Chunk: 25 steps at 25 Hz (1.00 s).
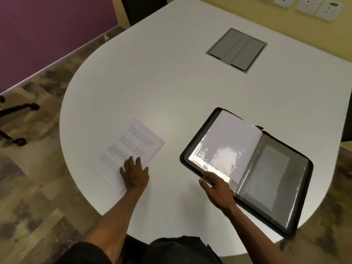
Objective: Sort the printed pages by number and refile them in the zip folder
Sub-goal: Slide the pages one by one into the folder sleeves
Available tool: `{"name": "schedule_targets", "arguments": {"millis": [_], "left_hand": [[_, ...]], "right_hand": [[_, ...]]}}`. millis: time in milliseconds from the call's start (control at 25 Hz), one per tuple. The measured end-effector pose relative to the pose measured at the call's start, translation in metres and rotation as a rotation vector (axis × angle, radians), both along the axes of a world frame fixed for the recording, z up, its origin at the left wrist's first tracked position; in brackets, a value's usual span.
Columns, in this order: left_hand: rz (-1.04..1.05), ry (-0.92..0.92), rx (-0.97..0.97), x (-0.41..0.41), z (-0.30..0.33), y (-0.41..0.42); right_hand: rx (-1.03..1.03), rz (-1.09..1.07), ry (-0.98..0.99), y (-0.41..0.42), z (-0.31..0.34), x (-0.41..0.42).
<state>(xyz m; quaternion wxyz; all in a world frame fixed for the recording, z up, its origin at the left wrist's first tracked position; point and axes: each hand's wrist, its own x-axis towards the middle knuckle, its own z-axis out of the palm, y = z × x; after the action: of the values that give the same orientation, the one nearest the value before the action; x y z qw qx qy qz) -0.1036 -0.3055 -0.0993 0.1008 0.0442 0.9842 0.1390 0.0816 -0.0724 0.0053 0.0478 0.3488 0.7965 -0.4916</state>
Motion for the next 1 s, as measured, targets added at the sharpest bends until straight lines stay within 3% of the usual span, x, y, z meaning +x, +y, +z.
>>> {"name": "schedule_targets", "arguments": {"millis": [240,320,400,600,800,1000], "left_hand": [[-0.267,0.256,-0.133,-0.011,-0.006,-0.032],[-0.281,0.266,-0.129,-0.009,0.0,-0.028],[-0.205,0.202,-0.021,-0.006,0.016,-0.019],[0.002,0.001,0.533,0.013,0.075,0.022],[0.025,-0.146,0.68,0.047,0.118,0.072],[-0.123,-0.287,0.719,0.079,0.128,0.104]], "right_hand": [[0.022,0.094,-0.007,-0.026,-0.004,-0.02],[0.03,0.101,-0.012,-0.031,-0.004,-0.023],[0.03,0.109,-0.013,-0.036,-0.004,-0.023],[-0.047,0.2,-0.089,-0.052,0.002,-0.02],[-0.066,0.234,-0.14,-0.065,0.013,-0.03],[0.115,-0.053,-0.036,-0.058,0.015,-0.016]]}}
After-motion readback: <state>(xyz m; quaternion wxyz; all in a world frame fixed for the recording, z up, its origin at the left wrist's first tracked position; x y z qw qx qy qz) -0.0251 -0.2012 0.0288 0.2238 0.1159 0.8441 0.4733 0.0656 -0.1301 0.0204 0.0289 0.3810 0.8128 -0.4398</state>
